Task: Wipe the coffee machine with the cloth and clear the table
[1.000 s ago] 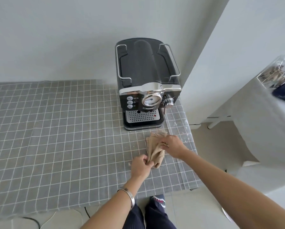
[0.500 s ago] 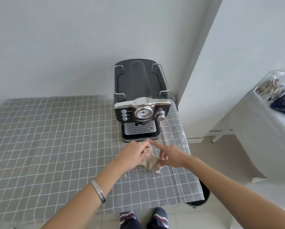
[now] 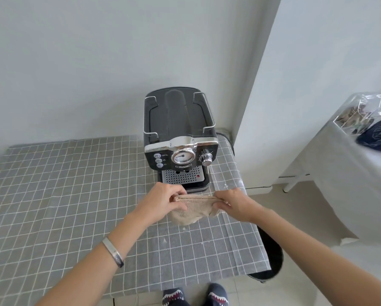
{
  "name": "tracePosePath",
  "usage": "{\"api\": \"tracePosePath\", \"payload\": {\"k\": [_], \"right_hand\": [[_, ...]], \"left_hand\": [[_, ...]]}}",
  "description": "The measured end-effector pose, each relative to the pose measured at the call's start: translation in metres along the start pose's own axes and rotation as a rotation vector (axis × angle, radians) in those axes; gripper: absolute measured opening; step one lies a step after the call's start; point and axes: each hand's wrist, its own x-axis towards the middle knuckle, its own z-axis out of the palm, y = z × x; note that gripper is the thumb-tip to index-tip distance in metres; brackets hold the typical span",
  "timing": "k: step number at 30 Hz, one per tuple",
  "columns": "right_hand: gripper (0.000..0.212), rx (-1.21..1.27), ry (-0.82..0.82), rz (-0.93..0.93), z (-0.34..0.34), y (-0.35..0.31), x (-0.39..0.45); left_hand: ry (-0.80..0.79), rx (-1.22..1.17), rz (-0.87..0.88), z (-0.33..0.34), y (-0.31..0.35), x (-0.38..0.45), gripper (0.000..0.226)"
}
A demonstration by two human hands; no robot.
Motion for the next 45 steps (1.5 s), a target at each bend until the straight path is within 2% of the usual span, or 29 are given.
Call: {"api": "tracePosePath", "payload": {"k": [3, 7, 10, 13, 16, 18, 19, 22, 24, 27, 31, 37, 42, 45], "right_hand": [[0.026, -0.069, 0.016, 0.026, -0.013, 0.011, -0.005], [0.024, -0.087, 0.269, 0.024, -0.03, 0.029, -0.015], [0.025, -0.104, 0.354, -0.027, -0.027, 0.039, -0.039], [0.027, -0.106, 0.288, -0.052, 0.004, 0.047, -0.069], [0.027, -0.117, -0.019, 0.076, 0.048, 0.065, -0.093], [0.037, -0.097, -0.228, 0.199, 0.069, 0.073, -0.104], [0.04, -0.065, -0.244, 0.229, 0.076, 0.073, -0.107], [0.043, -0.016, -0.012, 0.232, 0.091, 0.068, -0.1], [0.052, -0.075, 0.06, 0.233, 0.101, 0.063, -0.088], [0.064, -0.157, -0.036, 0.299, 0.116, 0.062, -0.072], [0.085, -0.25, -0.037, 0.332, 0.136, 0.076, -0.068], [0.074, -0.293, -0.054, 0.265, 0.137, 0.09, -0.069], [0.076, -0.369, -0.085, 0.276, 0.137, 0.087, -0.067], [0.077, -0.405, -0.001, 0.316, 0.141, 0.078, -0.066]], "left_hand": [[0.033, 0.01, 0.038, 0.015, 0.006, 0.017, 0.026], [0.216, -0.012, 0.122, 0.031, 0.028, 0.033, 0.025], [0.266, -0.031, 0.193, 0.052, 0.032, 0.028, 0.028], [0.124, -0.012, 0.156, 0.094, 0.023, 0.01, 0.031], [-0.203, 0.078, 0.079, 0.145, 0.01, -0.017, 0.032], [-0.351, 0.076, 0.034, 0.17, 0.0, -0.031, 0.032], [-0.355, 0.079, 0.033, 0.178, -0.005, -0.035, 0.035], [-0.221, 0.171, 0.054, 0.191, -0.008, -0.028, 0.056], [-0.206, 0.274, 0.07, 0.192, -0.003, -0.015, 0.059], [-0.296, 0.442, 0.021, 0.196, -0.007, 0.007, 0.066], [-0.326, 0.536, -0.029, 0.206, -0.026, 0.013, 0.083], [-0.276, 0.476, -0.047, 0.215, -0.034, 0.006, 0.091], [-0.33, 0.43, -0.048, 0.208, -0.032, 0.007, 0.091], [-0.243, 0.333, -0.051, 0.202, -0.038, -0.003, 0.081]]}}
